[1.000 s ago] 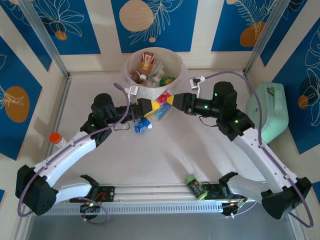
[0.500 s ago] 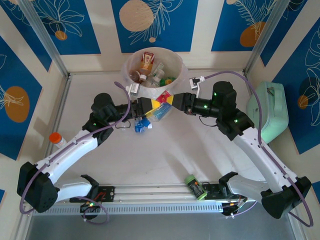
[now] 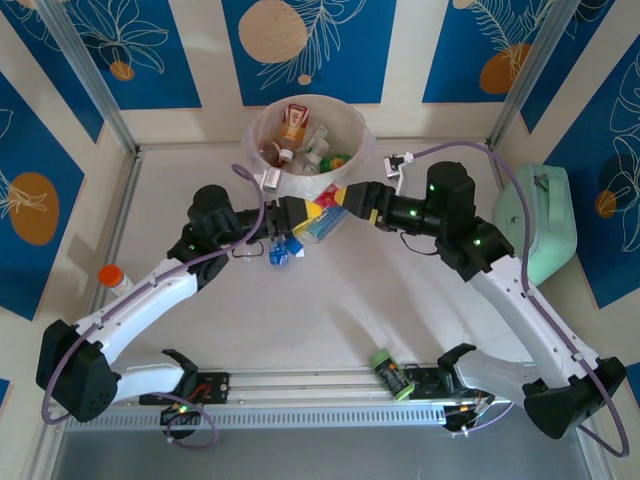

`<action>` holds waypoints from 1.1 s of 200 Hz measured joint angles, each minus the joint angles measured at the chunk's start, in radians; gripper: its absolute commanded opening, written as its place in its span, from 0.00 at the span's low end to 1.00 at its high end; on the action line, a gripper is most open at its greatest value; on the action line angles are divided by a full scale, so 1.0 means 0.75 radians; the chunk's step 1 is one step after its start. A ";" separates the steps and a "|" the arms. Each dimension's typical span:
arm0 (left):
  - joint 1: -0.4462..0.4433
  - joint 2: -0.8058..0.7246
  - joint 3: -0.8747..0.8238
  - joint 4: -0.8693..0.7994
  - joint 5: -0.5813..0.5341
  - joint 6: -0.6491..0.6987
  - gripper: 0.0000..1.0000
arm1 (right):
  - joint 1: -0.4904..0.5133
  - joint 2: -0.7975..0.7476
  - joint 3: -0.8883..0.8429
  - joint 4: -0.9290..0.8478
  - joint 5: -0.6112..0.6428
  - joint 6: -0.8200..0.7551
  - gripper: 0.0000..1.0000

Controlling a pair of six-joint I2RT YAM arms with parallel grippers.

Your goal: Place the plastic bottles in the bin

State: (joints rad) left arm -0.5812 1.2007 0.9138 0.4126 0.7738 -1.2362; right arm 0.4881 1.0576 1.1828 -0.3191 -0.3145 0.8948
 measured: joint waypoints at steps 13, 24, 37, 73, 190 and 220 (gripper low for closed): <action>0.000 0.000 0.019 -0.070 -0.026 0.040 0.53 | -0.028 -0.022 0.003 -0.055 0.051 0.006 0.86; 0.000 0.000 0.047 -0.136 -0.051 0.079 0.53 | -0.066 -0.046 0.004 -0.106 0.097 0.011 0.86; 0.001 0.000 0.091 -0.209 -0.084 0.123 0.53 | -0.123 -0.074 0.006 -0.167 0.144 0.025 0.87; 0.005 -0.001 0.253 -0.399 -0.158 0.239 0.53 | -0.332 -0.172 -0.010 -0.284 0.180 0.066 0.86; 0.047 0.428 1.196 -0.959 -0.691 0.801 0.53 | -0.444 -0.326 -0.218 -0.481 0.165 0.133 0.86; 0.048 0.579 1.285 -0.994 -0.811 0.856 0.53 | -0.444 -0.379 -0.245 -0.509 0.165 0.137 0.86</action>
State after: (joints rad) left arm -0.5453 1.6348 1.8778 -0.3328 0.1654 -0.5941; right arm 0.1551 0.7731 0.9993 -0.7010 -0.1905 0.9974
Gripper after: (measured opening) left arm 0.531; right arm 0.857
